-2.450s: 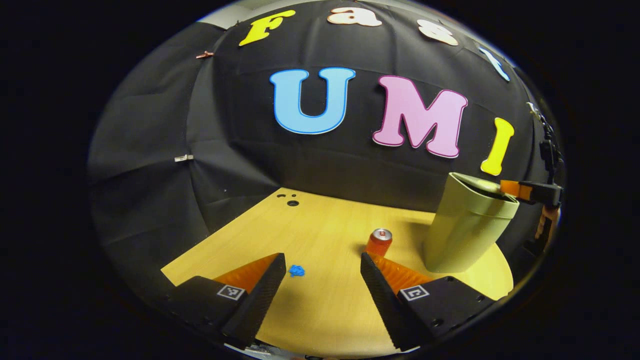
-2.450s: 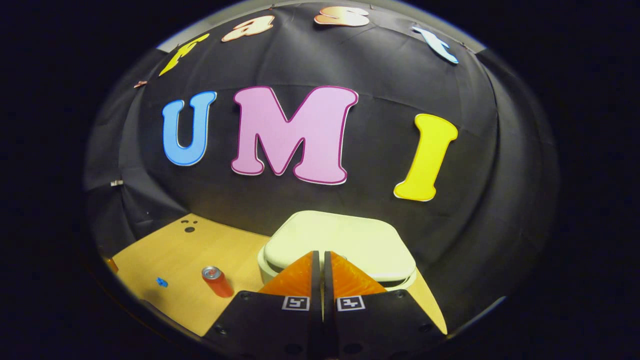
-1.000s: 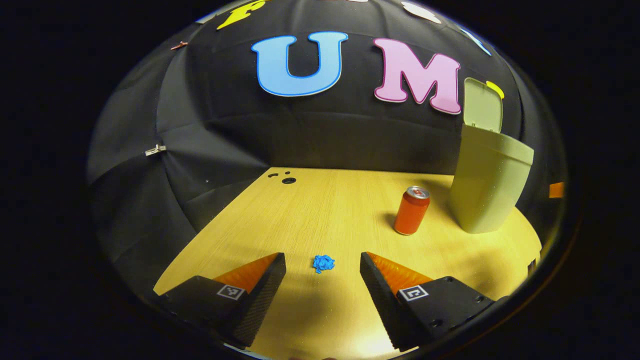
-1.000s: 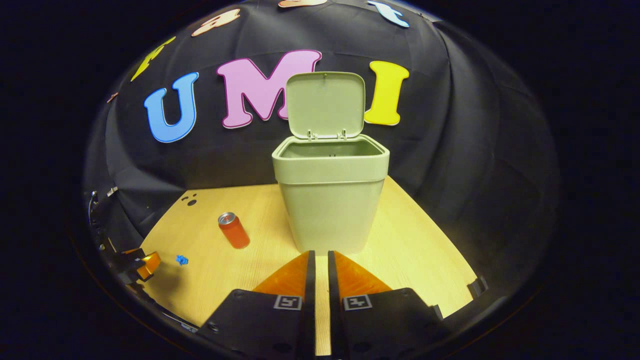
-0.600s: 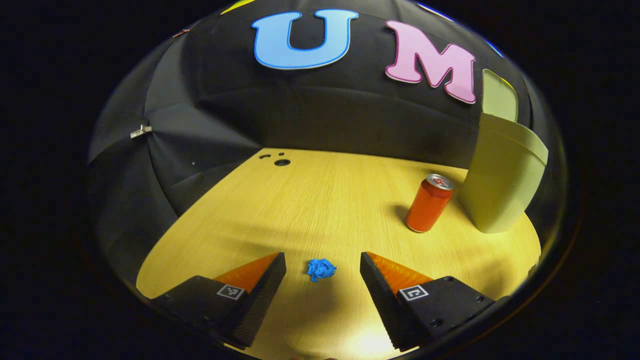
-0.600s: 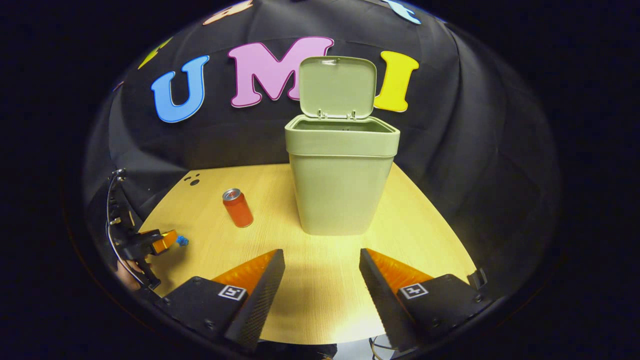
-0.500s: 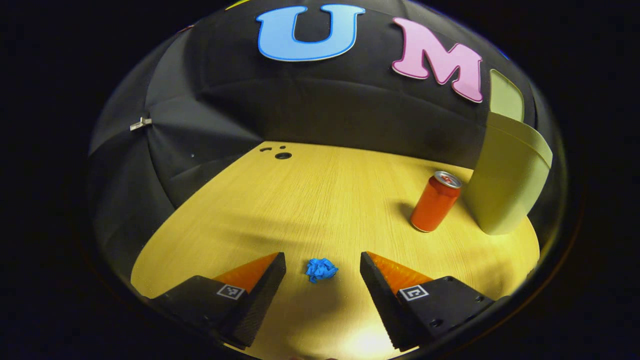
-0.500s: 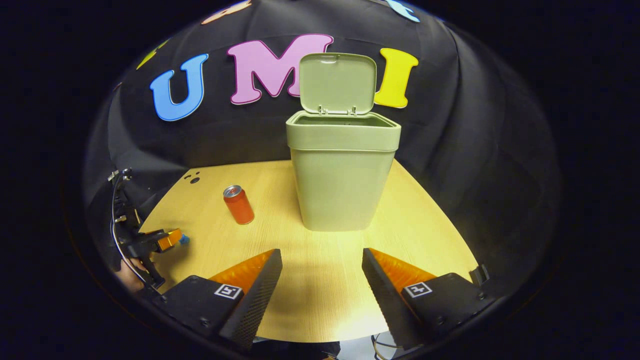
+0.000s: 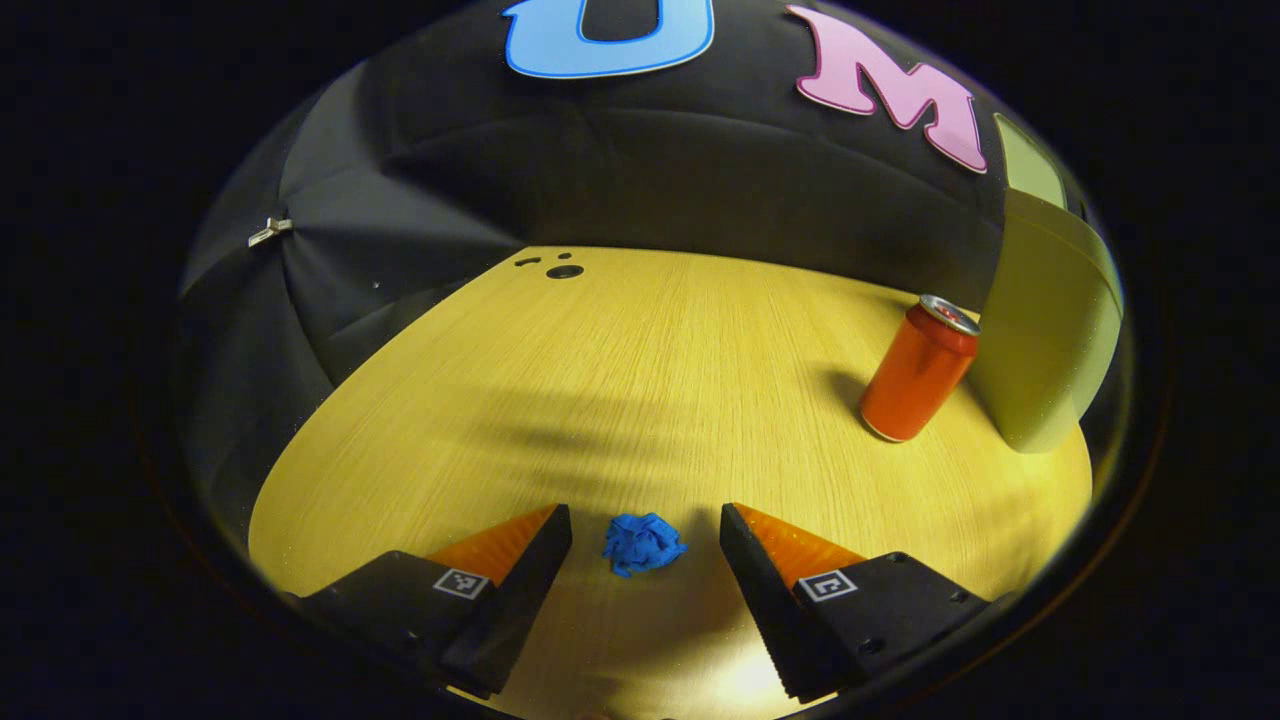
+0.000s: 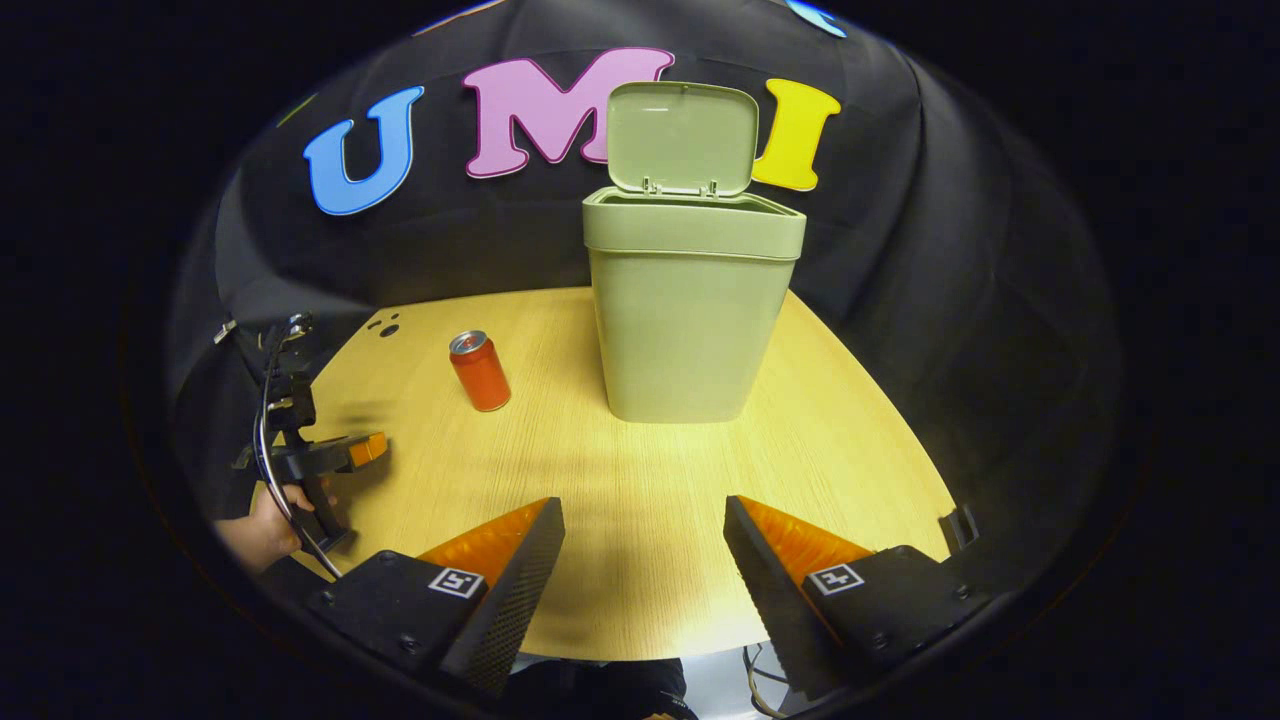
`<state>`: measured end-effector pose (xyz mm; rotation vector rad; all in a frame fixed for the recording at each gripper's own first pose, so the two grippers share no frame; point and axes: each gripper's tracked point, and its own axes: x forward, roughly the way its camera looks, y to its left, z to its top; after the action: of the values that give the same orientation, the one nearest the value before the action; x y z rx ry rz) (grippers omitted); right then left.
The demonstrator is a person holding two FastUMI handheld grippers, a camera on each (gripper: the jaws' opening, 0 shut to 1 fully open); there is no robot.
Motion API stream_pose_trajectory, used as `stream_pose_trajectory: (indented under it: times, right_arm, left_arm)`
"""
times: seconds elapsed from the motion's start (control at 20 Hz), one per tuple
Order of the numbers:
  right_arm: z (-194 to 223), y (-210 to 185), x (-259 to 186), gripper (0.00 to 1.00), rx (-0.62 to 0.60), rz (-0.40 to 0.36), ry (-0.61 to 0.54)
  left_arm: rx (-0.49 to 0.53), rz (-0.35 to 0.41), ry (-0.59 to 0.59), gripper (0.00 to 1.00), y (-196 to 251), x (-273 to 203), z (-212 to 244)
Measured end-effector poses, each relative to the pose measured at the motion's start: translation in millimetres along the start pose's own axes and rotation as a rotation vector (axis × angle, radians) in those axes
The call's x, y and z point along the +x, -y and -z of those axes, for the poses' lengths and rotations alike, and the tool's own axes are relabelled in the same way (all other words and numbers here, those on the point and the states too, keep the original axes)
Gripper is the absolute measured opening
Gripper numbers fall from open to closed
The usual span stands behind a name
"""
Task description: Press the lid of the desktop garbage bin to open it, pick up the crumpled paper on the desktop and throw it into the bin, then pick up the pop can on the desktop and drop it into the bin, and finally close the garbage bin lid.
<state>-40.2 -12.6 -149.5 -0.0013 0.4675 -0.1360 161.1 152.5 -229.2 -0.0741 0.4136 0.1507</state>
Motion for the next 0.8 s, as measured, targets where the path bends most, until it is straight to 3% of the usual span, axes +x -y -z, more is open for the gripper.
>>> stream_pose_trajectory:
  times: [0.2, 0.4, 0.55, 0.7, 0.8]
  right_arm:
    - [9, 1, -2, 1.0, 0.001, 0.006, -0.017]
    - [16, -8, -4, 1.0, -0.014, -0.012, -0.026]
    - [18, -19, -7, 1.0, -0.029, -0.051, -0.014]
    - [16, -19, -13, 1.0, -0.05, -0.054, 0.011]
    - [21, -17, -14, 1.0, -0.046, -0.051, 0.004]
  left_arm:
    - [0.054, -0.004, 0.011, 0.96, 2, -1, 5]
    - [0.047, -0.003, 0.013, 0.9, 3, -1, 7]
    - [0.064, 0.007, 0.018, 0.78, 7, -2, 9]
    - [0.069, 0.008, 0.026, 0.72, 6, -3, 12]
    - [0.081, 0.005, 0.033, 0.46, 8, -5, 12]
